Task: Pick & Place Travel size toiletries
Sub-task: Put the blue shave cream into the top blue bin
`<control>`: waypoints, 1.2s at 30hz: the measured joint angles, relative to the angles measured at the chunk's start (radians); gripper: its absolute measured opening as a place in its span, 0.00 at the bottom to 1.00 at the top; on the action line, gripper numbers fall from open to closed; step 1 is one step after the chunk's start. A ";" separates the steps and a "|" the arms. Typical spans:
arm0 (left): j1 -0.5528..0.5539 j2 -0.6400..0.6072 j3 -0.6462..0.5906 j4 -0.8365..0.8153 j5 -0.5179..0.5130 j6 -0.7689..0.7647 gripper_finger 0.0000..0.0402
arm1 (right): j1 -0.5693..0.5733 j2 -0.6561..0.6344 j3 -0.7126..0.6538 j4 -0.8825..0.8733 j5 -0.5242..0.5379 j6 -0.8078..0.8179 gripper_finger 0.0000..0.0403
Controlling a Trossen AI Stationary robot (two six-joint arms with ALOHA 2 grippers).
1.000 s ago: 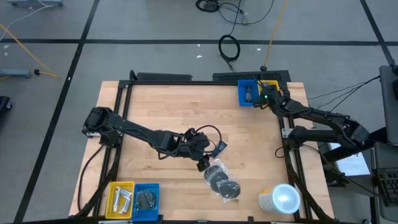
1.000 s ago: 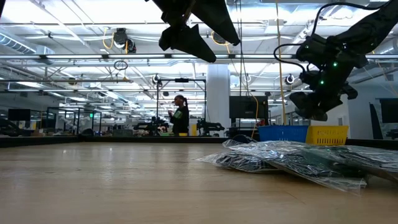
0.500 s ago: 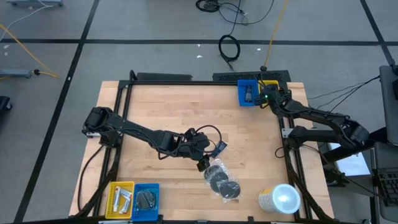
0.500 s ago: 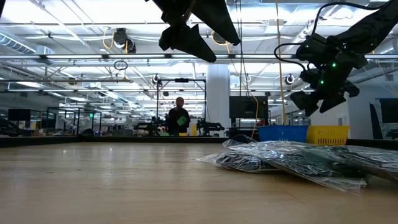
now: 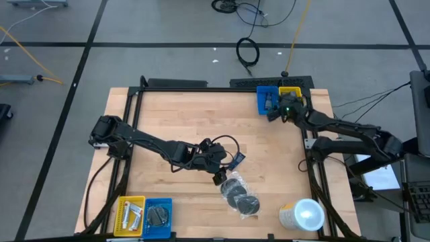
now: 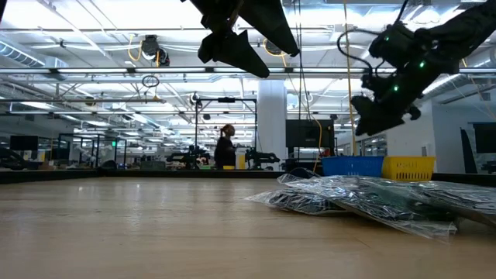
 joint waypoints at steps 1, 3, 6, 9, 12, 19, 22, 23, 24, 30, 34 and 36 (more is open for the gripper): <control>0.000 0.000 0.000 0.000 0.000 0.000 0.74 | 0.020 -0.014 0.000 0.004 -0.030 -0.002 0.47; 0.000 0.000 0.000 0.000 -0.002 -0.002 0.74 | 0.063 -0.042 0.000 0.002 -0.089 -0.004 0.47; 0.000 0.000 -0.009 0.022 -0.017 -0.007 0.74 | 0.138 -0.077 0.000 0.001 -0.182 -0.013 0.47; 0.000 0.000 -0.037 0.075 -0.025 -0.015 0.74 | 0.225 -0.097 0.000 0.001 -0.272 -0.013 0.46; 0.002 0.006 -0.068 0.110 -0.026 -0.031 0.74 | 0.315 -0.100 0.000 0.000 -0.312 0.005 0.46; 0.023 0.017 -0.184 0.237 -0.034 -0.114 0.74 | 0.466 -0.101 0.000 0.005 -0.253 0.006 0.43; 0.029 0.047 -0.204 0.316 -0.034 -0.132 0.74 | 0.502 -0.101 0.000 0.018 -0.206 0.004 0.43; 0.030 0.060 -0.206 0.314 -0.029 -0.134 0.74 | 0.512 -0.101 0.000 0.026 -0.196 0.001 0.42; 0.031 0.078 -0.205 0.337 -0.028 -0.135 0.74 | 0.519 -0.101 0.000 0.038 -0.189 0.001 0.42; 0.032 0.158 -0.203 0.414 -0.025 -0.173 0.74 | 0.547 -0.102 0.000 0.069 -0.175 -0.019 0.42; 0.032 0.191 -0.203 0.424 -0.030 -0.206 0.74 | 0.548 -0.102 0.000 0.070 -0.172 -0.018 0.42; 0.032 0.203 -0.204 0.438 -0.038 -0.207 0.74 | 0.547 -0.102 0.000 0.071 -0.171 -0.019 0.42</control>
